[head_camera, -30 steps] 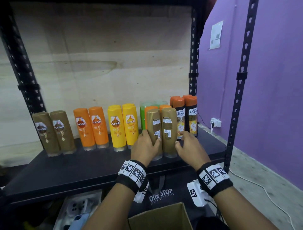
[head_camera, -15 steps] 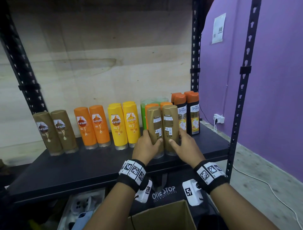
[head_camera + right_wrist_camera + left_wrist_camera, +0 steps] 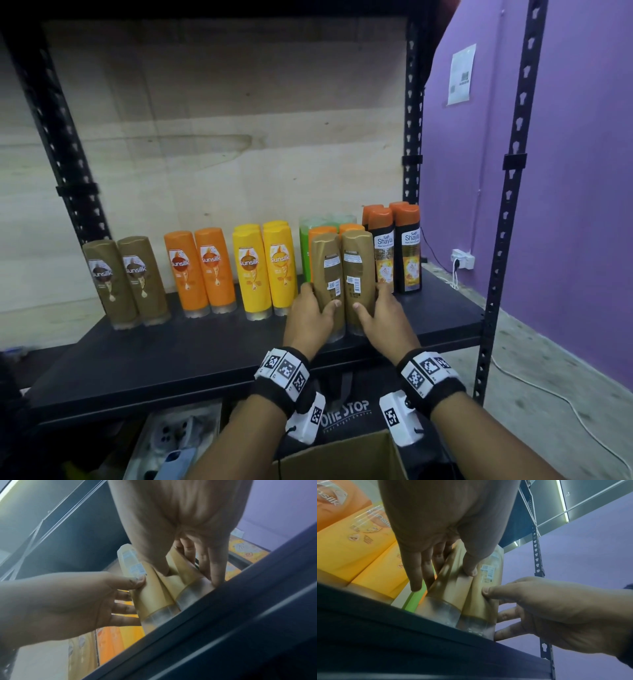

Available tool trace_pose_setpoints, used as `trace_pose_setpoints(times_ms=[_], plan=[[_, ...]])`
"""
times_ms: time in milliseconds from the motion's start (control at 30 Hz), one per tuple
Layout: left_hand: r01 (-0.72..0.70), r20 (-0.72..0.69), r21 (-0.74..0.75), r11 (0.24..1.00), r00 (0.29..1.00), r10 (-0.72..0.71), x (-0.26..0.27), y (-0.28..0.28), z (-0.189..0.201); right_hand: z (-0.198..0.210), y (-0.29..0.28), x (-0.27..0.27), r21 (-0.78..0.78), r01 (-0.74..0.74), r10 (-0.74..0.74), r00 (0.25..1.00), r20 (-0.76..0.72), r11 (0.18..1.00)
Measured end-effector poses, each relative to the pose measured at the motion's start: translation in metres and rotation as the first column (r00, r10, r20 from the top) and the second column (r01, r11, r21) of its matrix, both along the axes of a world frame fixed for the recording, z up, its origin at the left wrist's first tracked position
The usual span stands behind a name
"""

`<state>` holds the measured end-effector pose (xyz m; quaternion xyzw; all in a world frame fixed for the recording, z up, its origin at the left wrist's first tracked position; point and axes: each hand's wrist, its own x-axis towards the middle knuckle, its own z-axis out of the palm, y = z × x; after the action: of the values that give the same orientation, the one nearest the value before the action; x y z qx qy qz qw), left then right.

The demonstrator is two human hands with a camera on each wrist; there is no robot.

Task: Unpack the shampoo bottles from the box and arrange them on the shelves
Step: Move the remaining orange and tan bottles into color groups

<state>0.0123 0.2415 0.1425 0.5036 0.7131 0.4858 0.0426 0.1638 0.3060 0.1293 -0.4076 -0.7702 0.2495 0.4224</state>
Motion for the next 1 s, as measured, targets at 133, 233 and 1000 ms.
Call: trace_pose_setpoints(times_ms=[133,233,1000], plan=[[0.001,0.046,0.080,0.997,0.999,-0.004,-0.003,-0.012,-0.004,-0.011,-0.014,-0.007,0.049,0.004,-0.001,0.998,-0.060,0.999],[-0.015,0.059,0.097,0.995,0.998,0.009,-0.015,-0.023,-0.004,-0.017,-0.023,-0.013,0.066,-0.029,0.035,0.995,-0.092,0.997],[-0.110,0.091,0.150,0.983,0.991,0.097,-0.090,-0.089,-0.013,-0.029,-0.070,-0.090,0.099,-0.200,0.214,0.963,-0.163,0.975]])
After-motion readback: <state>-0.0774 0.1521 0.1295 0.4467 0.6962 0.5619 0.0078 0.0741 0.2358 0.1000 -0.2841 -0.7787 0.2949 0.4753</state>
